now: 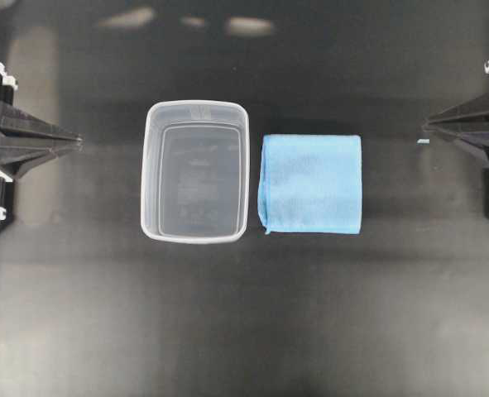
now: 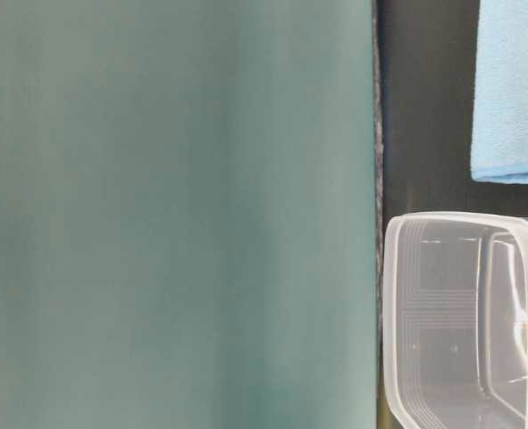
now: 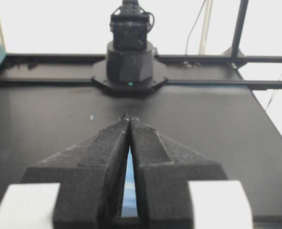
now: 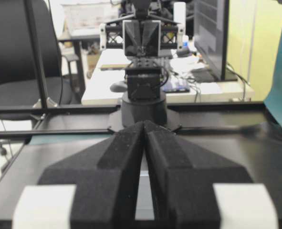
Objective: Place the blue towel into the container with the left arm.
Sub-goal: 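Move the left gripper over the blue towel beside the container, then lower the open left gripper onto the blue towel and close it, then lift the towel with the left gripper and carry it over the container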
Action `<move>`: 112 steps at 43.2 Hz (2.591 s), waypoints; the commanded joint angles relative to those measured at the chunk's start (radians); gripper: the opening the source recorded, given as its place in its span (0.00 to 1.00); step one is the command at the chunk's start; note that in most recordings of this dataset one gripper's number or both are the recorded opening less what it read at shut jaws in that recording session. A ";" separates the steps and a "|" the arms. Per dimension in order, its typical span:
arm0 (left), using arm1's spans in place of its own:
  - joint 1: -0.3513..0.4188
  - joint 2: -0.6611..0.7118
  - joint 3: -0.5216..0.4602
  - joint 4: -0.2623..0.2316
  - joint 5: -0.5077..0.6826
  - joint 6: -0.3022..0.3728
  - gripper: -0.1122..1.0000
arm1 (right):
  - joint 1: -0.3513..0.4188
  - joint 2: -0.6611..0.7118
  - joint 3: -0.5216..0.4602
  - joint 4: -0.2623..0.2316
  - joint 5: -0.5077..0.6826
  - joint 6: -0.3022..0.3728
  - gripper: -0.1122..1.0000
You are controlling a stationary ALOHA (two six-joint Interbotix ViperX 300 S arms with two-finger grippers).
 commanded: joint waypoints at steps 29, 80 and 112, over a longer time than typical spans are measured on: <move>0.015 0.655 -0.827 0.043 0.902 0.014 0.10 | -0.018 -0.156 -0.043 0.008 0.278 0.015 0.18; 0.025 1.517 -1.321 0.043 0.979 0.147 0.90 | -0.014 -0.192 -0.025 0.008 0.273 0.086 0.82; 0.002 1.506 -1.324 0.043 0.963 0.149 0.15 | -0.014 -0.193 -0.020 0.008 0.270 0.086 0.79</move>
